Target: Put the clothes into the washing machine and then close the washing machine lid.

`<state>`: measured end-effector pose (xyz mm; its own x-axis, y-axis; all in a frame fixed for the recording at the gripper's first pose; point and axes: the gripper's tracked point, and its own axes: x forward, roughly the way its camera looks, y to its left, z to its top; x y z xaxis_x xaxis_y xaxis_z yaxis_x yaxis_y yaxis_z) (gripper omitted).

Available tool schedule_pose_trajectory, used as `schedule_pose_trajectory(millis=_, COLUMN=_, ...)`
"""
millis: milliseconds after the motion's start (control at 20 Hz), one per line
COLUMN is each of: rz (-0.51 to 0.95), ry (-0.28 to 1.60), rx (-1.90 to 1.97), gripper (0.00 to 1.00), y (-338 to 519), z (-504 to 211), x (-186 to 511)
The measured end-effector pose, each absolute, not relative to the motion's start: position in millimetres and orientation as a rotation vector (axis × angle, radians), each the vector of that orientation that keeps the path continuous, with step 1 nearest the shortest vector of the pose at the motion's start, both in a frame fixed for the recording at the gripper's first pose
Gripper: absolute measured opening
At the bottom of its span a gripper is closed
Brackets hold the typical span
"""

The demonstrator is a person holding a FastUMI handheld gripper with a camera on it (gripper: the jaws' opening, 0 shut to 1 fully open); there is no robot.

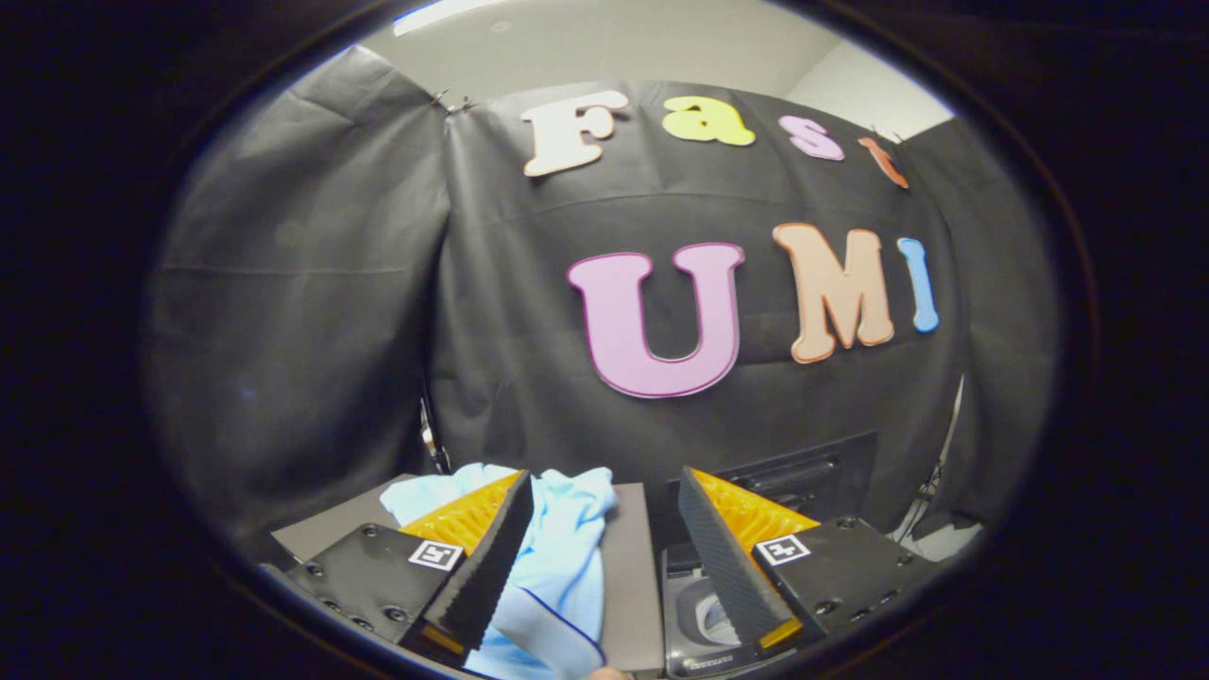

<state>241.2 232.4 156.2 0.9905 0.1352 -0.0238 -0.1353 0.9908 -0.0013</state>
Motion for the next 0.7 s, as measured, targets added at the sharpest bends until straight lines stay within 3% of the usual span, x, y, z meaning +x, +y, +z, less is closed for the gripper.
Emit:
schedule_pose_trajectory(millis=200, rz=0.332, ry=0.206, rx=-0.105, gripper=0.99, y=300, z=121, x=268)
schedule_pose_trajectory(millis=450, rz=0.239, ry=0.411, rx=-0.157, gripper=0.98, y=294, z=87, x=290)
schedule_pose_trajectory(millis=700, rz=0.26, ry=0.691, rx=-0.072, gripper=0.96, y=299, z=30, x=295)
